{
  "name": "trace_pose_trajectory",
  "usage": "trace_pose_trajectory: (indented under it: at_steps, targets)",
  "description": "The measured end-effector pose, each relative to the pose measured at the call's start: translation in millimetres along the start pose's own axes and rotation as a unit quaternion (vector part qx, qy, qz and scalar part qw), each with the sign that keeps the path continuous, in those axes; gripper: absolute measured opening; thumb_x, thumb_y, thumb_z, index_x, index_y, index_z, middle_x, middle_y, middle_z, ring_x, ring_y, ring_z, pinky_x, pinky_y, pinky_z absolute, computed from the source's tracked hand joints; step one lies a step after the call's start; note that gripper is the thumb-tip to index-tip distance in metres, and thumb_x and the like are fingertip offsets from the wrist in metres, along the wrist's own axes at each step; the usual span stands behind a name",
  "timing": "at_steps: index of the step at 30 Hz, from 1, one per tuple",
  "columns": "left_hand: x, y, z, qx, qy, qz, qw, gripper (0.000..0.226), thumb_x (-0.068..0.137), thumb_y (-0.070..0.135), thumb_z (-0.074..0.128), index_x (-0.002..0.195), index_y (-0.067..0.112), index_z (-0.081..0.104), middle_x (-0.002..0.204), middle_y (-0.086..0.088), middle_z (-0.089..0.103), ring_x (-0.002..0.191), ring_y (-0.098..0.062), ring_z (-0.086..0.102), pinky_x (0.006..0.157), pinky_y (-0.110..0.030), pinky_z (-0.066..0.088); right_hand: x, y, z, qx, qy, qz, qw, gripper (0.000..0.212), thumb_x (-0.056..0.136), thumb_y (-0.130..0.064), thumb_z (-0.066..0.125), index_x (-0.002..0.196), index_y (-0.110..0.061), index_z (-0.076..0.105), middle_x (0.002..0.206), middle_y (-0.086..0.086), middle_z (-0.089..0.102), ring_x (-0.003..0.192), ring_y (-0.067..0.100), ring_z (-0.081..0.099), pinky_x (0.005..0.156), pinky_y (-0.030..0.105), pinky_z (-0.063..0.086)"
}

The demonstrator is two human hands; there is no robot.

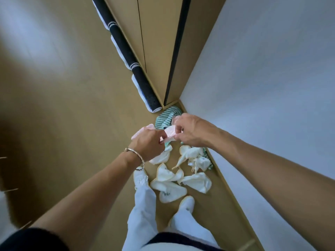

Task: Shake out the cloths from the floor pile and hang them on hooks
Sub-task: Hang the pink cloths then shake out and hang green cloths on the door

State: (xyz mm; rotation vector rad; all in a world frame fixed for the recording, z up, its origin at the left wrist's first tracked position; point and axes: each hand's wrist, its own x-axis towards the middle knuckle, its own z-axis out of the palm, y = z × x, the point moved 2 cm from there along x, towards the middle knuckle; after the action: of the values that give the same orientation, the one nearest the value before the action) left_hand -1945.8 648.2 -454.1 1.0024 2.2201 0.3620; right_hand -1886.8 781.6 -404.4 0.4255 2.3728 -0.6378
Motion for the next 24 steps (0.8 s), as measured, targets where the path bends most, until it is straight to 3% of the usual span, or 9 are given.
trace_pose_trajectory:
  at_steps: [6, 11, 15, 18, 21, 24]
  targets:
    - [-42.9, 37.1, -42.0, 0.075, -0.025, 0.024, 0.997, 0.019, 0.084, 0.016, 0.047, 0.090, 0.013, 0.065, 0.091, -0.008, 0.064, 0.079, -0.022, 0.054, 0.063, -0.027, 0.034, -78.5, 0.2, -74.3, -0.043, -0.030, 0.013, 0.999, 0.010, 0.097, -0.031, 0.049, 0.091, -0.023, 0.051, 0.093, -0.002, 0.054, 0.086, 0.019, 0.053, 0.068, 0.031, 0.040]
    - [-63.5, 63.2, -96.9, 0.050, 0.003, -0.004, 0.999, 0.023, 0.093, 0.018, 0.042, 0.095, 0.009, 0.063, 0.093, -0.009, 0.066, 0.085, -0.027, 0.058, 0.069, -0.031, 0.039, -134.5, -2.7, -133.6, -0.060, 0.021, 0.021, 0.998, 0.004, 0.095, -0.028, 0.050, 0.094, -0.024, 0.051, 0.099, -0.002, 0.056, 0.091, 0.018, 0.054, 0.074, 0.031, 0.042]
    - [-74.2, 94.6, -131.1, 0.036, 0.065, 0.011, 0.997, 0.028, 0.097, 0.027, 0.042, 0.083, 0.009, 0.060, 0.084, -0.009, 0.064, 0.076, -0.027, 0.056, 0.062, -0.029, 0.036, -171.2, 3.2, -145.2, -0.082, 0.033, 0.040, 0.995, 0.013, 0.093, -0.021, 0.051, 0.103, -0.017, 0.059, 0.105, 0.001, 0.064, 0.090, 0.017, 0.056, 0.075, 0.029, 0.044]
    - [-86.3, 115.7, -144.2, 0.033, 0.077, 0.027, 0.996, 0.032, 0.096, 0.032, 0.044, 0.090, 0.007, 0.064, 0.084, -0.009, 0.067, 0.072, -0.023, 0.055, 0.055, -0.029, 0.036, -194.0, 15.3, -143.6, -0.090, 0.057, 0.062, 0.992, 0.022, 0.093, -0.020, 0.049, 0.112, -0.019, 0.059, 0.117, 0.001, 0.061, 0.095, 0.017, 0.052, 0.080, 0.028, 0.042]
    - [-101.6, 142.3, -152.4, 0.036, 0.066, 0.062, 0.995, 0.028, 0.096, 0.033, 0.044, 0.091, 0.015, 0.066, 0.076, 0.003, 0.063, 0.067, -0.012, 0.055, 0.051, -0.019, 0.036, -214.3, 27.0, -145.7, -0.088, 0.098, 0.093, 0.987, 0.023, 0.093, -0.019, 0.047, 0.113, -0.020, 0.060, 0.122, 0.001, 0.059, 0.105, 0.020, 0.054, 0.083, 0.029, 0.042]
    - [-116.1, 175.5, -158.3, 0.011, 0.059, 0.091, 0.994, 0.028, 0.098, 0.027, 0.041, 0.113, 0.027, 0.064, 0.090, 0.005, 0.065, 0.063, 0.000, 0.052, 0.053, -0.013, 0.038, -228.3, 32.5, -148.0, -0.056, 0.142, 0.111, 0.982, 0.022, 0.094, -0.023, 0.047, 0.111, -0.019, 0.060, 0.118, 0.002, 0.061, 0.100, 0.020, 0.056, 0.076, 0.027, 0.040]
